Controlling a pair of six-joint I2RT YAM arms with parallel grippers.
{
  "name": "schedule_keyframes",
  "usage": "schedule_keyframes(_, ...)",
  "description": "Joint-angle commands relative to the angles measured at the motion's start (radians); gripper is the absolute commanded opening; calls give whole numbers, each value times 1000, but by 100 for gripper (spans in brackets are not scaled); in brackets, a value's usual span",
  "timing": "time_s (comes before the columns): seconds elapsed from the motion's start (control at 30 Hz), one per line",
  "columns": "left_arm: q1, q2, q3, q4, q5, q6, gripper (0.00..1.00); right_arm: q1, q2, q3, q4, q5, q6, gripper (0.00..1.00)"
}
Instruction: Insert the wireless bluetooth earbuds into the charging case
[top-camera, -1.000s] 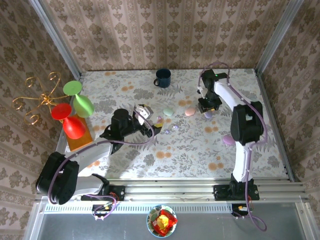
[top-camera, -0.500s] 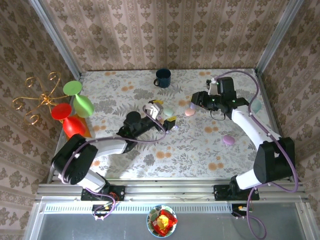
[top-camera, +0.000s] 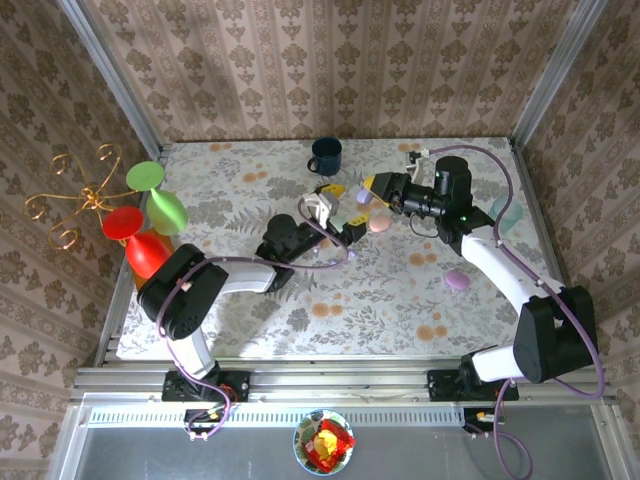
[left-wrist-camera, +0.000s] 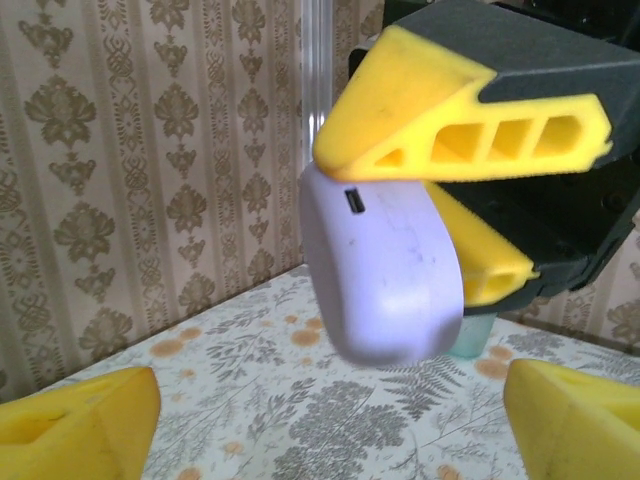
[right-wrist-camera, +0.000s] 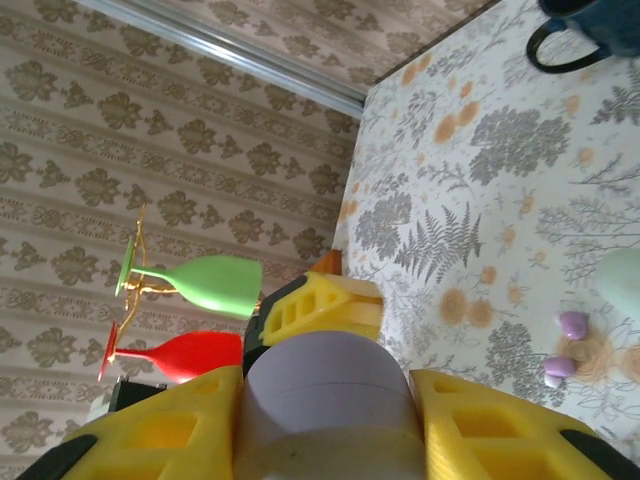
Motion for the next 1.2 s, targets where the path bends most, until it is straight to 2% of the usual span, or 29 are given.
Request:
schedule_keyframes(0.0,-5,14,33,54,44,-28,83,12,-8,22,36,-48,20,30)
schedule_keyframes(0.07,-2,16,43,54,43,-31,74,12,-6,24,31,-57,17,29)
schedule_keyframes(0.3,9,32,81,53,86,-45,51,13,-6,28,24,-74,13,29)
schedule_keyframes(0.47,11,31,73,52,101,-63,25,10,-7,26,3,-71,-3,30)
schedule_keyframes(0.5,11,28,70,52,102,-67,23,10,-6,26,3,-70,-10,32)
schedule_keyframes(0.63,32,7,51,49,127,-141,19,0,-21,20,1,-79,-96,48)
schedule_keyframes(0.73,78,-14,44,50,241,-295,17,-11,-63,8,0,-131,-257,62)
schedule_keyframes(0.8,112,-33,31,54,320,-406,15,-12,-97,4,-33,-182,-399,67)
schedule_keyframes(0.87,128,-58,6,54,391,-446,15,-13,-124,14,-102,-204,-517,72)
schedule_keyframes(0.93,138,-93,-23,52,439,-478,15,-14,-138,22,-145,-228,-609,74)
schedule_keyframes(1.0,151,-124,-28,52,489,-572,15,-13,-140,41,-190,-275,-689,74)
schedule_keyframes(1.07,159,-140,-18,54,544,-659,15,-13,-136,55,-203,-318,-730,74)
schedule_keyframes(1.17,159,-162,0,54,612,-716,15,-10,-117,76,-192,-382,-738,74)
